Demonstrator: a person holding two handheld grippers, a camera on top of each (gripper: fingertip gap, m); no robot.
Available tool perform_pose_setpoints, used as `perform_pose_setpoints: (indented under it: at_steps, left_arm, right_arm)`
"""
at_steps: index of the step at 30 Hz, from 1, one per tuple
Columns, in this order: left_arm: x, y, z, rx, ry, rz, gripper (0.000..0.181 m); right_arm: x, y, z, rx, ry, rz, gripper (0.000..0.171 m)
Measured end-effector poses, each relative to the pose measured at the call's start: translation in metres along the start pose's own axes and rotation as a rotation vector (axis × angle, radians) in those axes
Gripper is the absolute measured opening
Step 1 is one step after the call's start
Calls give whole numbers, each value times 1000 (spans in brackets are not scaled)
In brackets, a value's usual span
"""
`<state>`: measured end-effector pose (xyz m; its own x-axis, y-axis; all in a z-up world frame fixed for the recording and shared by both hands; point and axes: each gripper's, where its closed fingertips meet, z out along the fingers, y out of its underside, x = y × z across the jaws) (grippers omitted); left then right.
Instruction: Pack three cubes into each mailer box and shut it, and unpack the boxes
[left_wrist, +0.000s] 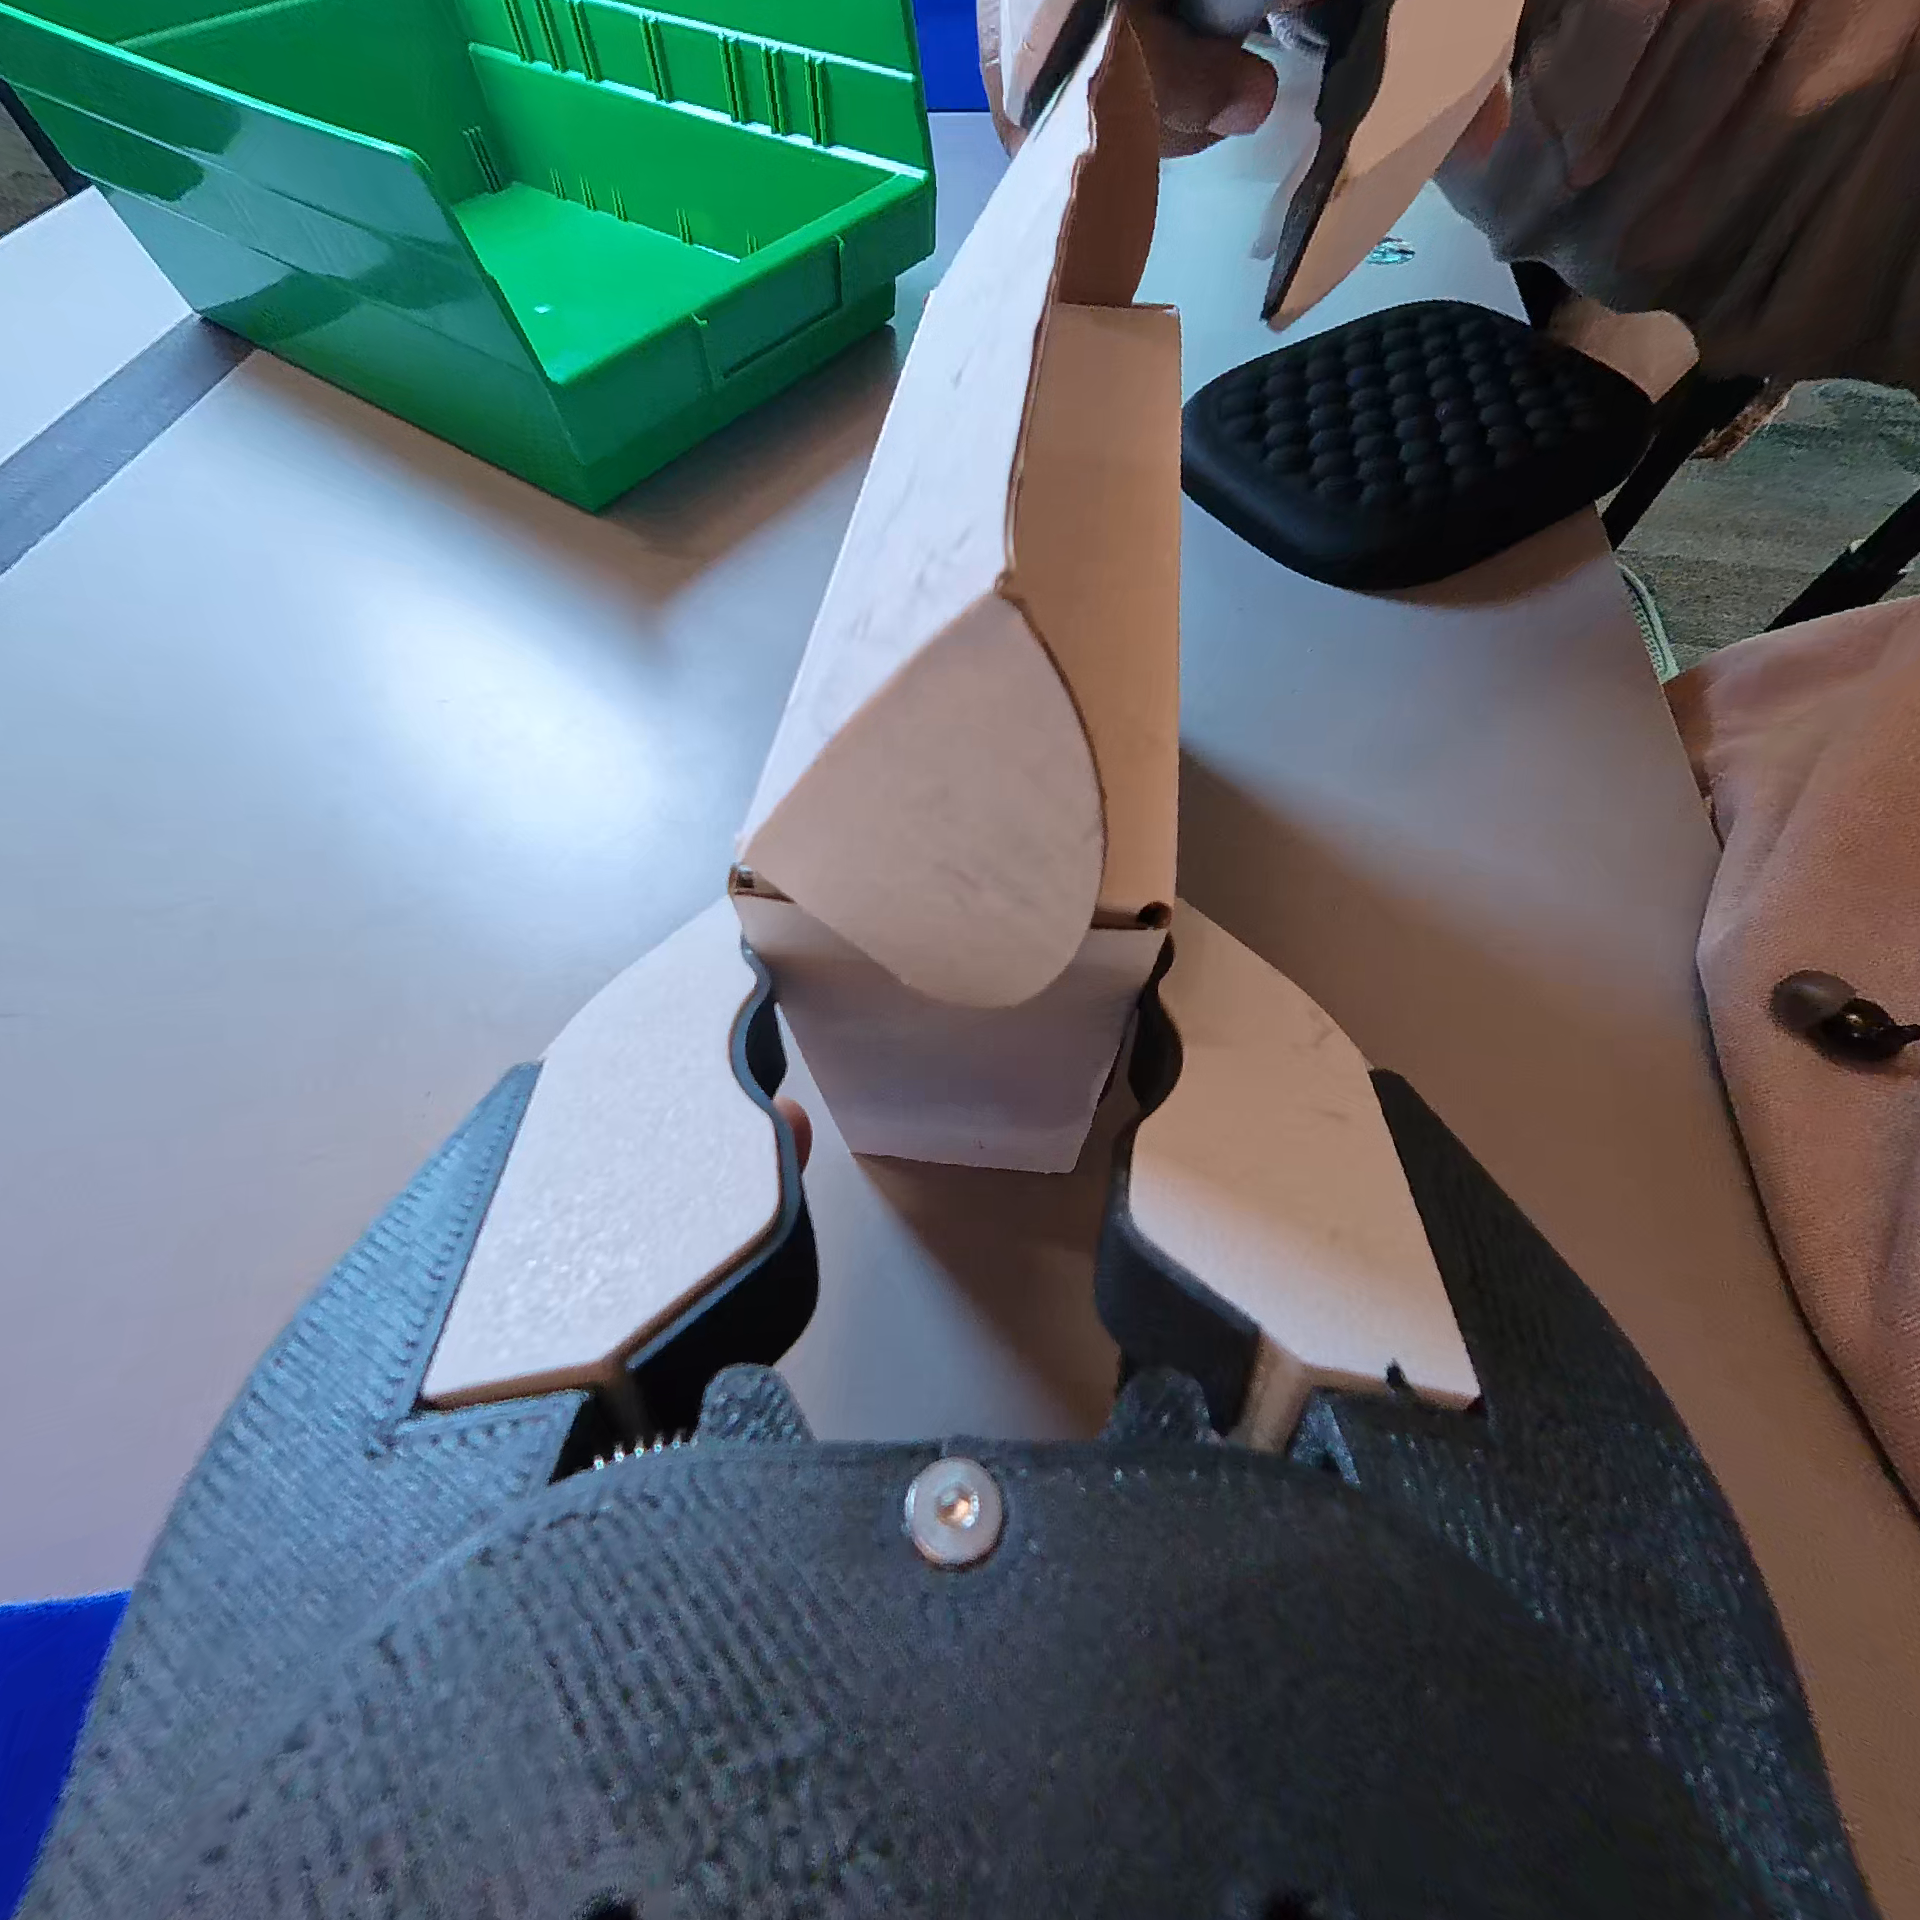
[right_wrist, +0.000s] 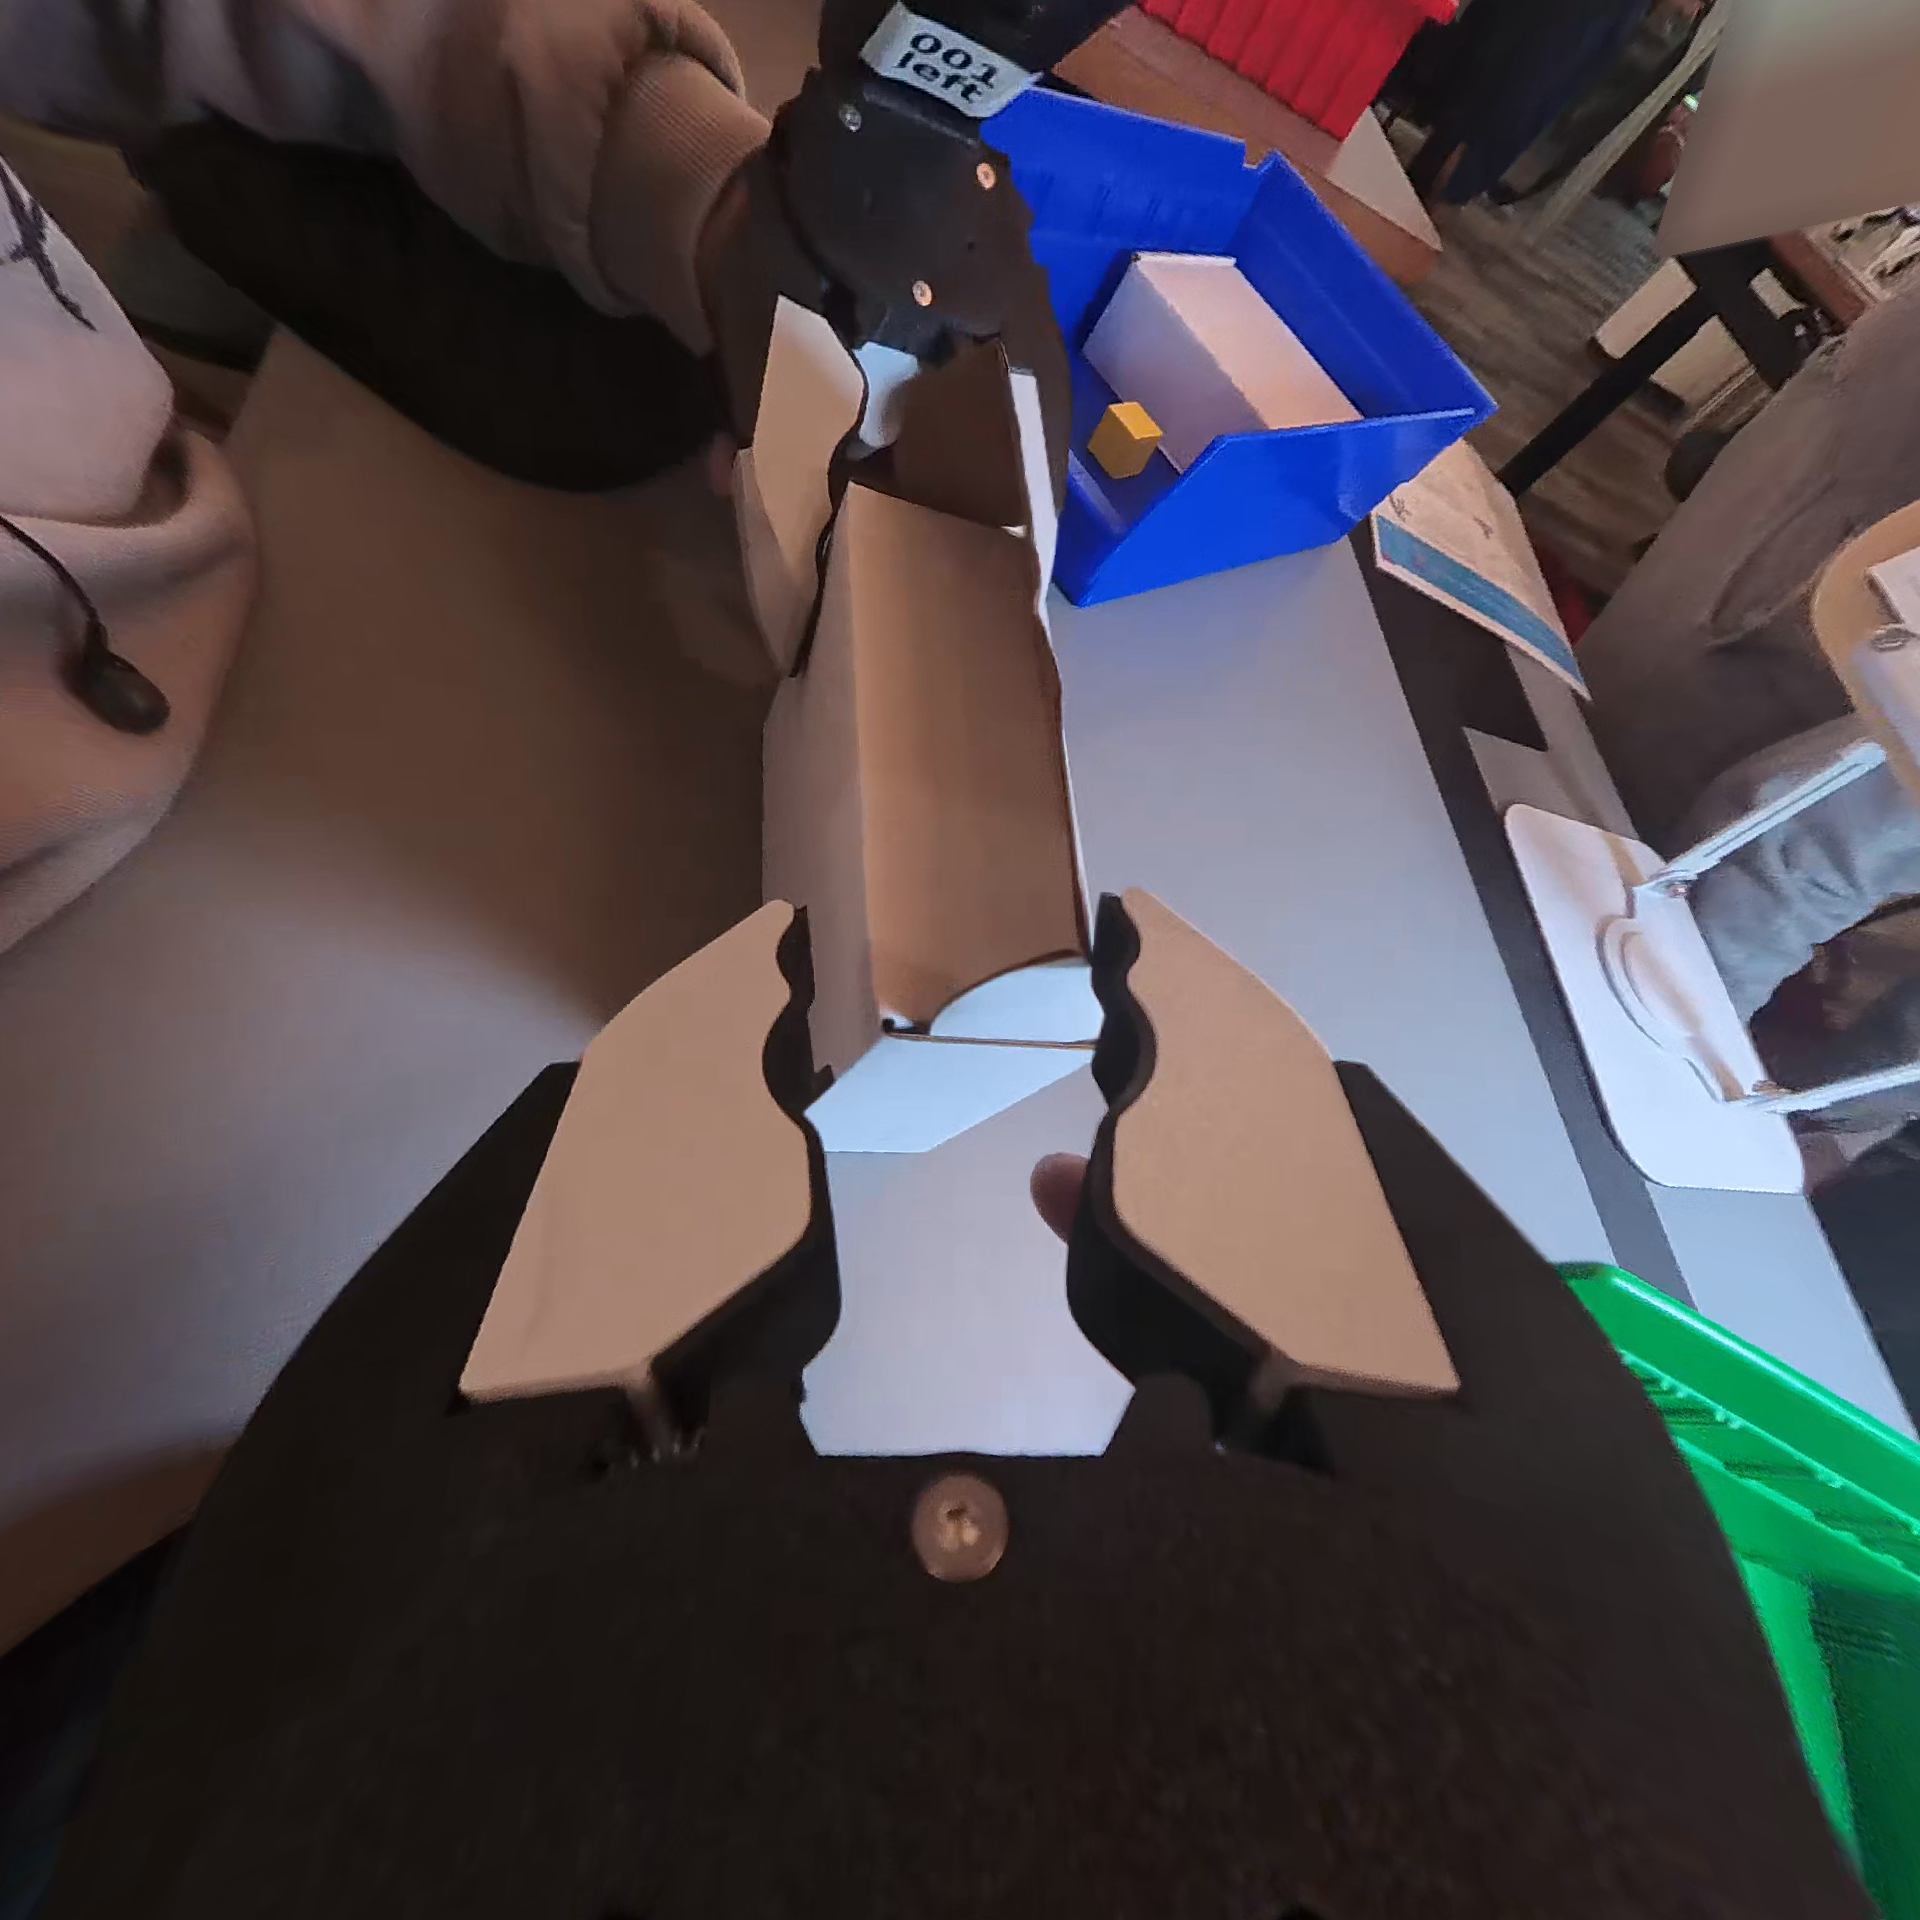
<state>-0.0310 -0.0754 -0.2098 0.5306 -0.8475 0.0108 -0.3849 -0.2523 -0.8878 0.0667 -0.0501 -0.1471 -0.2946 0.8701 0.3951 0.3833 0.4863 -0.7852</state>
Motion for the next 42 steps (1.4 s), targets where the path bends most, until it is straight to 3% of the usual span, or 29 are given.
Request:
perform_pose_setpoints:
  at_steps: [6,12,18,21,25,29,35,39,42]
  left_arm:
    - [0,0,0,7,5,-7,66]
    - [1,0,0,8,9,-9,66]
    - [1,0,0,13,14,-2,66]
    - [1,0,0,15,19,0,66]
    - [1,0,0,23,19,2,66]
    - [6,-3,-13,59,58,87,69]
    - [0,-42,-70,203,78,213,60]
    - [8,-40,-58,80,137,332,58]
    - [10,-48,-48,96,203,327,32]
  right_arm:
    - [-4,6,3,-30,129,-127,54]
    - [-5,5,4,11,164,-119,52]
    - [9,5,0,100,33,179,71]
    - [13,-2,0,249,-56,299,55]
    - [9,4,7,269,-72,268,31]
    - [8,3,6,287,-81,293,30]
    - [9,2,6,303,-118,316,30]
    - [9,1,7,308,-139,332,30]
    - [9,1,7,307,-137,331,30]
